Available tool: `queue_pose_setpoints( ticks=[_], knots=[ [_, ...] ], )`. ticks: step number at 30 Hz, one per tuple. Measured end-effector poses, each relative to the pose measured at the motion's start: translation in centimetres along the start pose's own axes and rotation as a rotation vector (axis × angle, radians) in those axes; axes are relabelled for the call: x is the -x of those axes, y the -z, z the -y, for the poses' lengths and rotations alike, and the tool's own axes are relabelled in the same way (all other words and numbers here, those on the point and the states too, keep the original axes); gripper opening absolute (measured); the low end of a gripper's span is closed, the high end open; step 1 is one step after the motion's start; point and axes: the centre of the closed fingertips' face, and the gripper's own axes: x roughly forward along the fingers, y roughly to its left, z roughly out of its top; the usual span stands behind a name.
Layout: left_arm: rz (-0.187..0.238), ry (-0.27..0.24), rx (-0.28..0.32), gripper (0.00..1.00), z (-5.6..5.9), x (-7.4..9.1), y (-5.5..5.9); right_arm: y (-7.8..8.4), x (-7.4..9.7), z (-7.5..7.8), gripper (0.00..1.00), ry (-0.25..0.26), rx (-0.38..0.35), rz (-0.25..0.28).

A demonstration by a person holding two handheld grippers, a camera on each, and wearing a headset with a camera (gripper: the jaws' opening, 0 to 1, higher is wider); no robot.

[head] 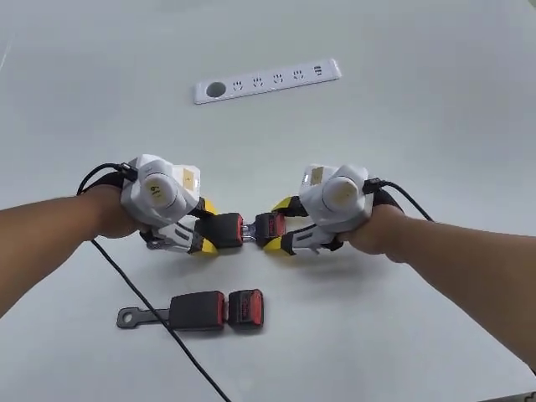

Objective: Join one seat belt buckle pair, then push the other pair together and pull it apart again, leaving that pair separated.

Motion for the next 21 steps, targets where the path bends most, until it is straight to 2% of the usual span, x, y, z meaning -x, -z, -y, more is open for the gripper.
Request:
queue_pose_setpoints(
  ticks=[7,12,21],
  knots=[
    [-0.002,0.006,-0.01,0.34,0.1,0.0,0.0,-0.8,-1.2,-0.5,0.35,0.01,-0.008,-0.003],
    [-0.001,0.008,-0.01,0.33,0.1,0.0,0.1,-0.9,-1.2,-0.6,0.35,0.022,-0.028,0.004],
    [-0.012,0.011,-0.019,0.33,0.1,0.0,0.1,-1.0,-1.3,-0.5,0.35,0.022,-0.011,-0.03]
  ],
)
